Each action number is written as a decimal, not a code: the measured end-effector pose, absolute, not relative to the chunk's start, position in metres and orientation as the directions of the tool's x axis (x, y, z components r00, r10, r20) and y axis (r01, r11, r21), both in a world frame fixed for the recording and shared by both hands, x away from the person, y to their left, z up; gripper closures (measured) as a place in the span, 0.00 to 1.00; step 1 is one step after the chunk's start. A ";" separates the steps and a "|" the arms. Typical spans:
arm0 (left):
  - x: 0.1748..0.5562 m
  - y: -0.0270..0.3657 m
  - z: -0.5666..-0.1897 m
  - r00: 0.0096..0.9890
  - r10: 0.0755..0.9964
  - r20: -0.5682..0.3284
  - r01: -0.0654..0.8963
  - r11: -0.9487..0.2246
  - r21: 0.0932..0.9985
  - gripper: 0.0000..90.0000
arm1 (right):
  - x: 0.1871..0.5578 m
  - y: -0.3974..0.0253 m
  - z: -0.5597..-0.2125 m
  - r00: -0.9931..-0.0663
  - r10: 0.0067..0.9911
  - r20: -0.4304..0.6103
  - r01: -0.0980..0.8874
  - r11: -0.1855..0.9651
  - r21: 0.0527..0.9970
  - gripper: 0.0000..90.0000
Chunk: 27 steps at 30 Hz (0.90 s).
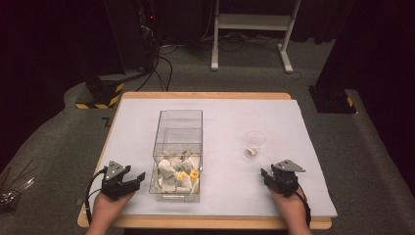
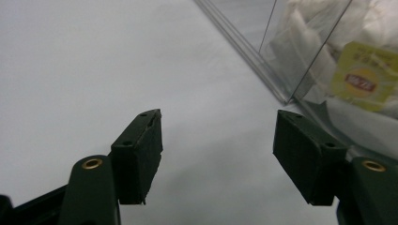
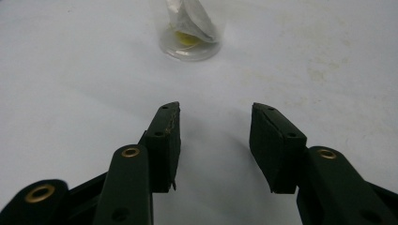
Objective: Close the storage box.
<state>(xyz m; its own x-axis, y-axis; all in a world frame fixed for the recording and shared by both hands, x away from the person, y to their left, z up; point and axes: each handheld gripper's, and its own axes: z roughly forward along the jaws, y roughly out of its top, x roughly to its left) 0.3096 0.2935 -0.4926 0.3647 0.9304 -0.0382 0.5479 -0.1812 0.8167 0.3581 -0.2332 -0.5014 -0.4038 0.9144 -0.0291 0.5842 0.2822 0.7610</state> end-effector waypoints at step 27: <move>0.266 0.273 -0.443 0.464 0.885 -0.047 0.399 -0.161 0.903 0.33 | 0.361 -0.233 -0.502 -0.405 0.914 -0.029 0.602 0.291 0.743 0.58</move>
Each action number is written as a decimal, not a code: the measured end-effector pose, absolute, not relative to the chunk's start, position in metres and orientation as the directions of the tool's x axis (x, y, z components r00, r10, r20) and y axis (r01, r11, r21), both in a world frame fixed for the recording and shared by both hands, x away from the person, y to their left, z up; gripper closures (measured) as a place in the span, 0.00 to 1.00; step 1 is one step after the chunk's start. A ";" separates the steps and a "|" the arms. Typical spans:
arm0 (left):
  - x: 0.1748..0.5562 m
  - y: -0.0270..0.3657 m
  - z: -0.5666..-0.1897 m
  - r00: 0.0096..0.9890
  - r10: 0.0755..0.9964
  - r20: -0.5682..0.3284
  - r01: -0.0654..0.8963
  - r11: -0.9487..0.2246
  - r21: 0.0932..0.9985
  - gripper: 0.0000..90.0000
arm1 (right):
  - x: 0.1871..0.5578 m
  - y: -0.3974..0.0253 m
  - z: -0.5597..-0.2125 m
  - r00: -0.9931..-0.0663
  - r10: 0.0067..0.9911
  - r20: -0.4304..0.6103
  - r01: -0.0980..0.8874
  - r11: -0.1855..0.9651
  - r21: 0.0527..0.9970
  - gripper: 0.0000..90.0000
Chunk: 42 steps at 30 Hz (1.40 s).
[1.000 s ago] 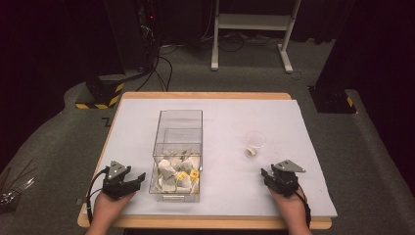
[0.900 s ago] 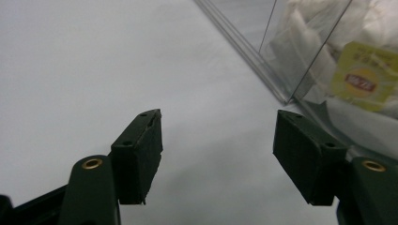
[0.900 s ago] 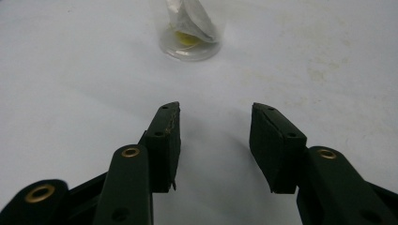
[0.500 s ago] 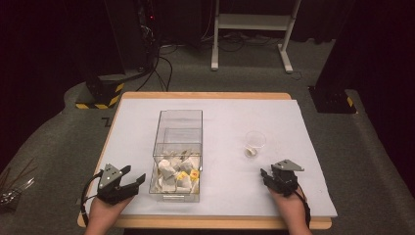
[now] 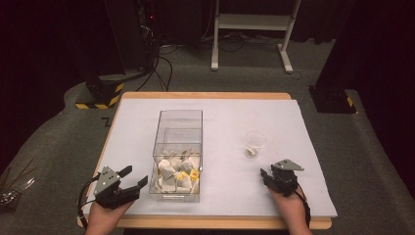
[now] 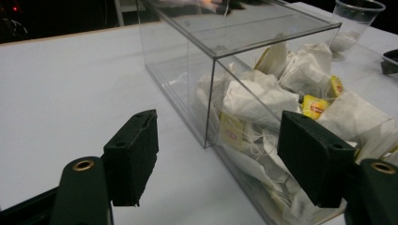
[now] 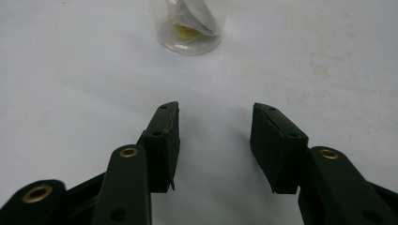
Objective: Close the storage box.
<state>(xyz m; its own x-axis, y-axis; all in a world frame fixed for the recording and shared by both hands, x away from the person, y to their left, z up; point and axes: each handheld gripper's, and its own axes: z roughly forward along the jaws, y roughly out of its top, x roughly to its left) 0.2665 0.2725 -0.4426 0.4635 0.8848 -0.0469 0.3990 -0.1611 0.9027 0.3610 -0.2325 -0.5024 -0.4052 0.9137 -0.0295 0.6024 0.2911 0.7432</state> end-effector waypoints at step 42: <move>0.236 0.242 -0.461 0.556 0.828 -0.067 0.421 -0.211 0.882 0.33 | 0.361 -0.233 -0.502 -0.413 0.911 -0.023 0.603 0.293 0.742 0.57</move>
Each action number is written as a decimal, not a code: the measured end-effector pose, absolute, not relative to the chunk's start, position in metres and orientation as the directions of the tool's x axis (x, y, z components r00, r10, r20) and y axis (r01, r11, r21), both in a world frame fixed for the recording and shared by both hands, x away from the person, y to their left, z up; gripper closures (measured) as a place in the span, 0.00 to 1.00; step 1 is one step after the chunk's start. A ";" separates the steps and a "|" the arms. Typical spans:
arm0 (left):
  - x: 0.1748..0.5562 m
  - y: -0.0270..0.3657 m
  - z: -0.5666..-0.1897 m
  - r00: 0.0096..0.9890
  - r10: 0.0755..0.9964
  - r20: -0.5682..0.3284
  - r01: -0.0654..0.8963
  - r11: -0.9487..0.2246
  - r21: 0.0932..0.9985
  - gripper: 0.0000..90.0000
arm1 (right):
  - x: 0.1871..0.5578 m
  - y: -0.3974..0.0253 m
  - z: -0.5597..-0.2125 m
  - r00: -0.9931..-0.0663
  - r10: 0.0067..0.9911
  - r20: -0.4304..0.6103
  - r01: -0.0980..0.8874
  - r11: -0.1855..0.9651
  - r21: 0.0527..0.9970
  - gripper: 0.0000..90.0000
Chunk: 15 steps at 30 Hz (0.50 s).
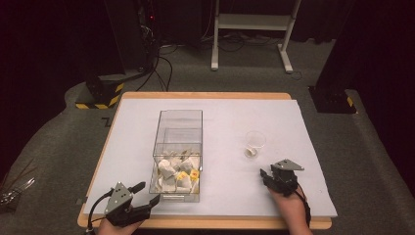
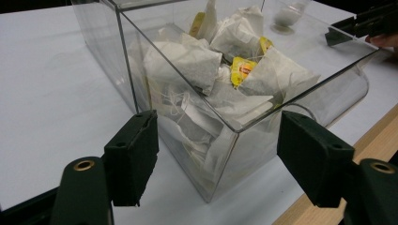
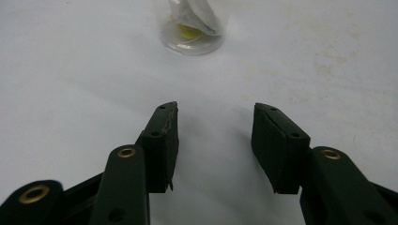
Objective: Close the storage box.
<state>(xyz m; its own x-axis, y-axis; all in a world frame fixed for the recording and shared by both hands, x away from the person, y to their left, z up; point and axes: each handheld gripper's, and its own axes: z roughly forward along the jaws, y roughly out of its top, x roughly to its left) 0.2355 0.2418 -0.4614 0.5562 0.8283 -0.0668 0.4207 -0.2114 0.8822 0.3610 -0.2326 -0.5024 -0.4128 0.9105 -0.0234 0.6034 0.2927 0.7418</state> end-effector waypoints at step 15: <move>0.237 0.232 -0.472 0.582 0.813 -0.026 0.400 -0.258 0.880 0.41 | 0.361 -0.232 -0.502 -0.411 0.911 -0.023 0.604 0.291 0.741 0.57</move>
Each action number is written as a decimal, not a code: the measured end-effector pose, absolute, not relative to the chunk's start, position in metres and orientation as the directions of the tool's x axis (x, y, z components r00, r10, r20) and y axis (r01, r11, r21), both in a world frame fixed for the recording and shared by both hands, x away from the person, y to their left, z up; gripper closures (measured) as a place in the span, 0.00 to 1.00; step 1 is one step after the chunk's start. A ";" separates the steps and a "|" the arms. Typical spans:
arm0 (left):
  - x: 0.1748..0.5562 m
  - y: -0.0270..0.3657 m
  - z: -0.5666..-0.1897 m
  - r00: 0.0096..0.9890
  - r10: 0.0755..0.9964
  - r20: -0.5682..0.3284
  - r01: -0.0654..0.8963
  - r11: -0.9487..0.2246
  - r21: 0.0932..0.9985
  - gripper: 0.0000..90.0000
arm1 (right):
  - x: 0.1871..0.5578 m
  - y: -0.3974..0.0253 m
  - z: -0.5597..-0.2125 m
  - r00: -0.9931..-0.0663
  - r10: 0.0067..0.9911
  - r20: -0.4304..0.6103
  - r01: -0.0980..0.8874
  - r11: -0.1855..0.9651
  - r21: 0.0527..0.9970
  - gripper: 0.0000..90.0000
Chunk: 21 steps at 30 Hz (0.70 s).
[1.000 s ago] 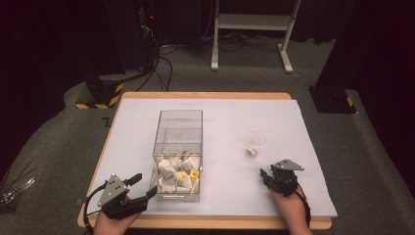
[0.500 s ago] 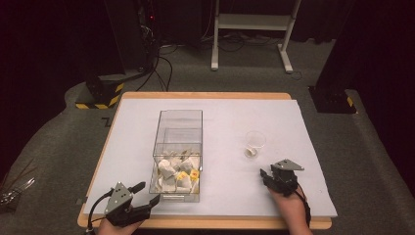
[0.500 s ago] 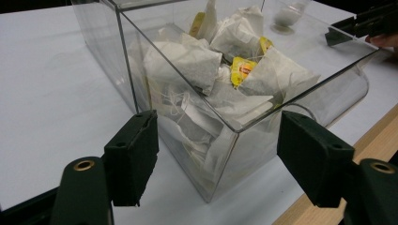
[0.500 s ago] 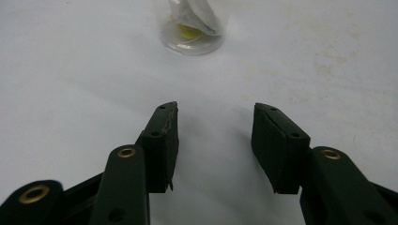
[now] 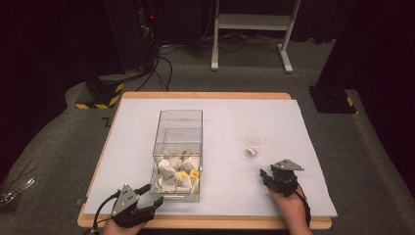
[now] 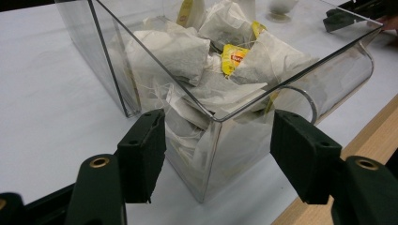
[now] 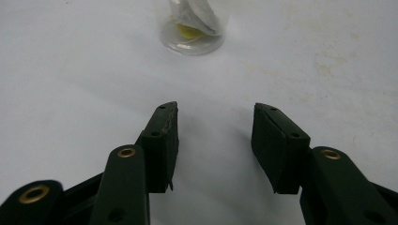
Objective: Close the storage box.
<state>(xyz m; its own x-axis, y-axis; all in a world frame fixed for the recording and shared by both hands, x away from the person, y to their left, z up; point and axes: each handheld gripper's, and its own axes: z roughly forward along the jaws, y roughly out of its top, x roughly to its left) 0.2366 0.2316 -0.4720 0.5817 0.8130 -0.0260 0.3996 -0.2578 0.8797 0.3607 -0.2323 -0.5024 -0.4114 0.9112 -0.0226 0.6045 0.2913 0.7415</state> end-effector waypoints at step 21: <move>0.242 0.229 -0.474 0.556 0.831 -0.017 0.392 -0.244 0.887 0.46 | 0.361 -0.232 -0.502 -0.411 0.911 -0.025 0.604 0.293 0.742 0.57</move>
<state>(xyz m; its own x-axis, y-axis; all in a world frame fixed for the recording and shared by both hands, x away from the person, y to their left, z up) 0.2420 0.2293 -0.4744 0.5557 0.8312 -0.0170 0.3916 -0.2436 0.8873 0.3607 -0.2322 -0.5025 -0.4112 0.9112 -0.0247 0.6036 0.2925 0.7417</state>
